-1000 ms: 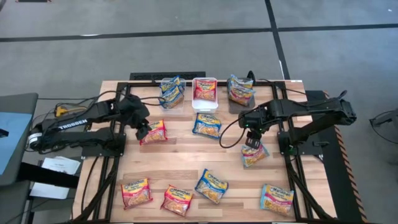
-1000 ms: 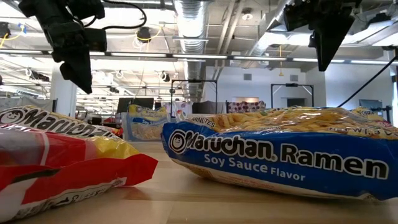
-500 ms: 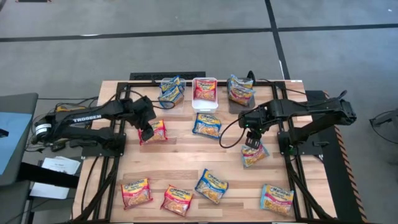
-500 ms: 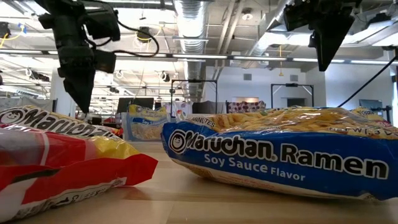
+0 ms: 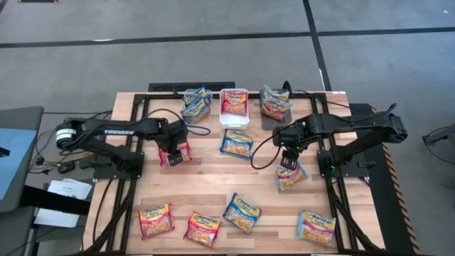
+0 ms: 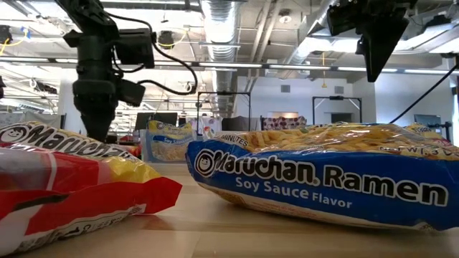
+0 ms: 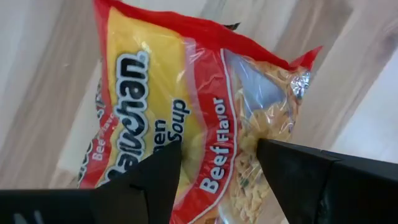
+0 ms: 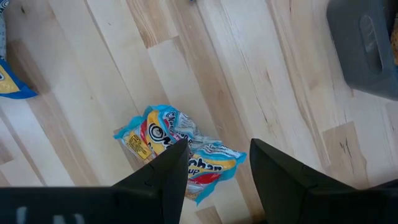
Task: Sort Maruchan noodles
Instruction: Put the red noodle pack into the white bin
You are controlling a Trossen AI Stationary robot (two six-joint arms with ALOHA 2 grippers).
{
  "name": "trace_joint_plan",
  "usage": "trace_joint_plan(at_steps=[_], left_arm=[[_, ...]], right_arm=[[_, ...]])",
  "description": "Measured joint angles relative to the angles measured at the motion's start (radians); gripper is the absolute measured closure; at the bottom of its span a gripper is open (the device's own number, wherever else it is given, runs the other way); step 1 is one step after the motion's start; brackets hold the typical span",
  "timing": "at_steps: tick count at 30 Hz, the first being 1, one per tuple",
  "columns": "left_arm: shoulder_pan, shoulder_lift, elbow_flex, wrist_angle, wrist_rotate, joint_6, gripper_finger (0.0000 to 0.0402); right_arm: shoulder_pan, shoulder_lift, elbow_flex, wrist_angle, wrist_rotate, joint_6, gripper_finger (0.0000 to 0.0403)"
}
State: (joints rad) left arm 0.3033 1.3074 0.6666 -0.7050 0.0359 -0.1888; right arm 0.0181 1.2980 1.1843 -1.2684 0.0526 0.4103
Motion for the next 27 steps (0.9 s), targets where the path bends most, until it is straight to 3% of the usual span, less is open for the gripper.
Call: trace_joint_plan(at_steps=[9,15,22,27], left_arm=[[-0.055,0.072,0.005,0.056,-0.007,-0.085,0.0208],[-0.088,0.073,0.002,0.09,-0.009,-0.099,0.0284],[-0.133,0.072,-0.001,0.137,0.001,-0.118,0.0382],[-0.161,0.07,-0.006,0.182,0.001,-0.098,0.0398]], right_arm=[[0.0,0.0,0.0,0.002,0.001,0.0,0.0207],[0.0,0.0,0.0,0.014,0.0,0.004,0.0207],[0.0,0.0,0.0,0.052,-0.002,0.124,0.0207],[0.0,0.0,0.0,0.08,-0.002,0.172,0.0207]])
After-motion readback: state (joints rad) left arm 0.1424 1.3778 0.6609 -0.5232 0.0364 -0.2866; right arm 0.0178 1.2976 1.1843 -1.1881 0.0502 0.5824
